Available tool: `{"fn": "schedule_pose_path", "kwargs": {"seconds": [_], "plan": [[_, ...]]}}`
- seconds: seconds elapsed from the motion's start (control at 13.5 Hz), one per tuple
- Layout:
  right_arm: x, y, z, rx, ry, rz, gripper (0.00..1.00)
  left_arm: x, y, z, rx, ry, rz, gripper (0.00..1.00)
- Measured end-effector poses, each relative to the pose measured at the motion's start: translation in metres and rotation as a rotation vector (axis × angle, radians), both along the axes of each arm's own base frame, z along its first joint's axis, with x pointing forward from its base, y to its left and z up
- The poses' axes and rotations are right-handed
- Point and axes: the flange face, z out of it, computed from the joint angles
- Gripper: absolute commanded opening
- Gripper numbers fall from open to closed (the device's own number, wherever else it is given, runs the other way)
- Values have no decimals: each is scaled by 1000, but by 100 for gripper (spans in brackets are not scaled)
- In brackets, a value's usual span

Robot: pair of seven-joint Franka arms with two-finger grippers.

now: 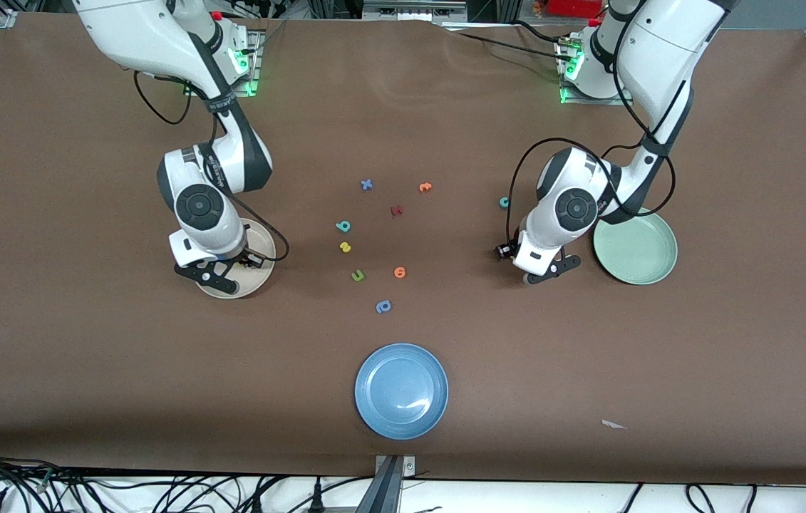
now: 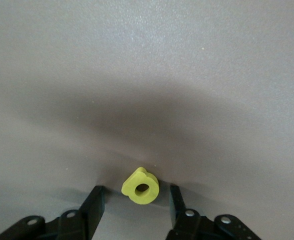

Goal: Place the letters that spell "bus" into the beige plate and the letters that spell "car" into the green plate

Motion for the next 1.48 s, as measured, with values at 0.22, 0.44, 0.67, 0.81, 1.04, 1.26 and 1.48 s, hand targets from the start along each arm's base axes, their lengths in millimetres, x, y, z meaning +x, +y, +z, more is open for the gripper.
{"fn": "schedule_pose_path", "kwargs": {"seconds": [0.22,0.44,0.67,0.81,1.04,1.26,1.48], "plan": [[-4,-5,-3,3,4,-6,100,1,0,1,0,-1,1,44],[6,12,29,8,18,-4,100,1,0,2,4,-5,-7,42],[8,57,58,106,48,-32,100,0,-2,2,13,-10,-23,43],[0,86,62,184,68,-54,100,0,-2,2,13,-10,-22,43],[-13,135,60,228,83,2,100,1,-2,2,13,-11,-19,41],[-25,187,48,232,88,77,100,2,-2,2,13,-12,-17,29],[-19,199,32,228,94,89,69,4,-1,3,13,-15,-15,16]]}}
